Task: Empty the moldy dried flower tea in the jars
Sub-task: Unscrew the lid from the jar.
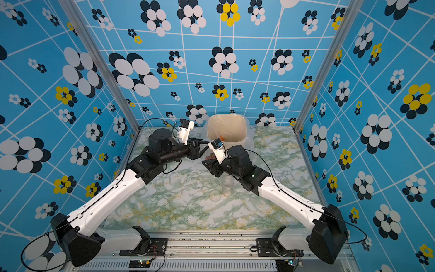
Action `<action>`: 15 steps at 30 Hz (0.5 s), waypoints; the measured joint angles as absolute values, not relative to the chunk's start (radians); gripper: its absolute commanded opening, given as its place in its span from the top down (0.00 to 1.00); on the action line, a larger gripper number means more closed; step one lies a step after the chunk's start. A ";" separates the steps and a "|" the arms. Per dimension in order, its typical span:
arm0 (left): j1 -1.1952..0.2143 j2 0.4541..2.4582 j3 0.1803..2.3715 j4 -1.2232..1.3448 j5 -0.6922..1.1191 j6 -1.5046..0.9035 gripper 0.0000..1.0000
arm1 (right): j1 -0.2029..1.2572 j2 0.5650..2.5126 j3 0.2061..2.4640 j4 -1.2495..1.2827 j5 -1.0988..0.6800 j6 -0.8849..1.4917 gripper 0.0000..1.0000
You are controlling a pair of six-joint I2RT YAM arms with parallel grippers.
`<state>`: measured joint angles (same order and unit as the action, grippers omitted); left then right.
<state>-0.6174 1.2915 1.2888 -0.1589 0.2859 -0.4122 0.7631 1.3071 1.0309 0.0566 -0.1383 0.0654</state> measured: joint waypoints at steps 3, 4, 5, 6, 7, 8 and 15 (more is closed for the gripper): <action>-0.630 1.293 1.289 -0.171 0.249 -0.419 0.58 | 0.778 1.307 1.008 0.087 -0.087 0.064 1.00; -0.630 1.293 1.289 -0.175 0.245 -0.419 0.50 | 0.780 1.307 1.003 0.093 -0.083 0.063 1.00; -0.630 1.293 1.289 -0.176 0.247 -0.418 0.46 | 0.781 1.307 1.000 0.098 -0.082 0.063 1.00; -0.630 1.293 1.289 -0.176 0.250 -0.415 0.42 | 0.781 1.307 0.997 0.104 -0.083 0.063 1.00; -0.630 1.293 1.289 -0.177 0.254 -0.410 0.37 | 0.781 1.306 0.993 0.110 -0.084 0.062 1.00; -0.629 1.293 1.289 -0.177 0.258 -0.402 0.34 | 0.781 1.306 0.992 0.112 -0.088 0.063 1.00; -0.568 1.293 1.290 -0.174 0.414 -0.337 0.08 | 0.758 1.278 0.989 0.109 -0.178 0.063 1.00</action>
